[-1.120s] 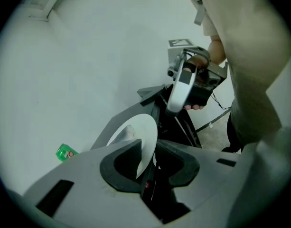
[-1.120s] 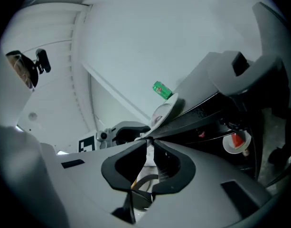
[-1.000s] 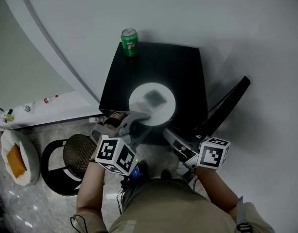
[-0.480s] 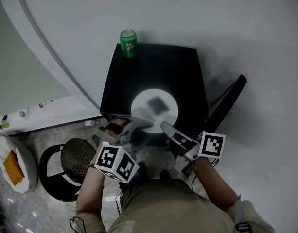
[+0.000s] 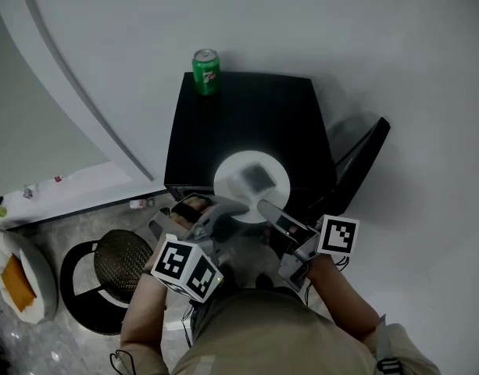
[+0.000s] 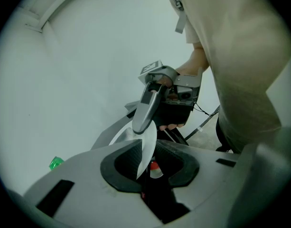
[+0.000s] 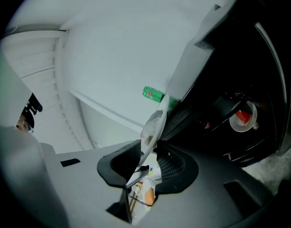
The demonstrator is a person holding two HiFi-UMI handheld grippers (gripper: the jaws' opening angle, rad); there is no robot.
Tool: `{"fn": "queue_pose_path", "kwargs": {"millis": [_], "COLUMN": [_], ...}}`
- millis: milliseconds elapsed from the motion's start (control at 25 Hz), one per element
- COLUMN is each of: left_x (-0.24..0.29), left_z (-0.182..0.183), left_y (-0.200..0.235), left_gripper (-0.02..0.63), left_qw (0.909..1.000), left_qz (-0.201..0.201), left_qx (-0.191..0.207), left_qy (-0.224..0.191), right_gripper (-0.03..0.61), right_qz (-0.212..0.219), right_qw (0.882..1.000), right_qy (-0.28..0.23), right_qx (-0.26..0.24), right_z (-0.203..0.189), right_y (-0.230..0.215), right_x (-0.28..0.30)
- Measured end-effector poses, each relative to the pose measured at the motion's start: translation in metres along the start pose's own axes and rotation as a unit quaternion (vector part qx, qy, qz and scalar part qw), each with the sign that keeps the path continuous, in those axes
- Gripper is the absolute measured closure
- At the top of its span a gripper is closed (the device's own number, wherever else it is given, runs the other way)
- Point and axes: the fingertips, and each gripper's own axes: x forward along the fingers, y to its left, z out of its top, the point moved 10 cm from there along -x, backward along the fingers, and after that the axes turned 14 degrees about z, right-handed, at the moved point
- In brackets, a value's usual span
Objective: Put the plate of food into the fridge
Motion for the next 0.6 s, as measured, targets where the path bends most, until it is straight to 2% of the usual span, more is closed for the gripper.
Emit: {"fn": "queue_pose_path", "kwargs": {"millis": [440,600], "left_x": [-0.016,-0.024], "left_z": [-0.007,-0.005], "left_y": [-0.003,-0.008], "left_gripper": [0.526,0.526], "left_qw": [0.9987,0.9981], "left_qz": [-0.015,-0.021], "left_qx": [0.003,0.010], "left_qy": [-0.048,-0.057], "right_gripper": [0.491,0.499], "right_qz": [0.010,0.027], "right_qw": [0.997,0.993], "right_qy": [-0.055,-0.078], "right_qx": [0.048,0.086], "right_z": [-0.022,-0.035], "right_y": [0.008,0.008], "right_x": [-0.003,-0.006]}}
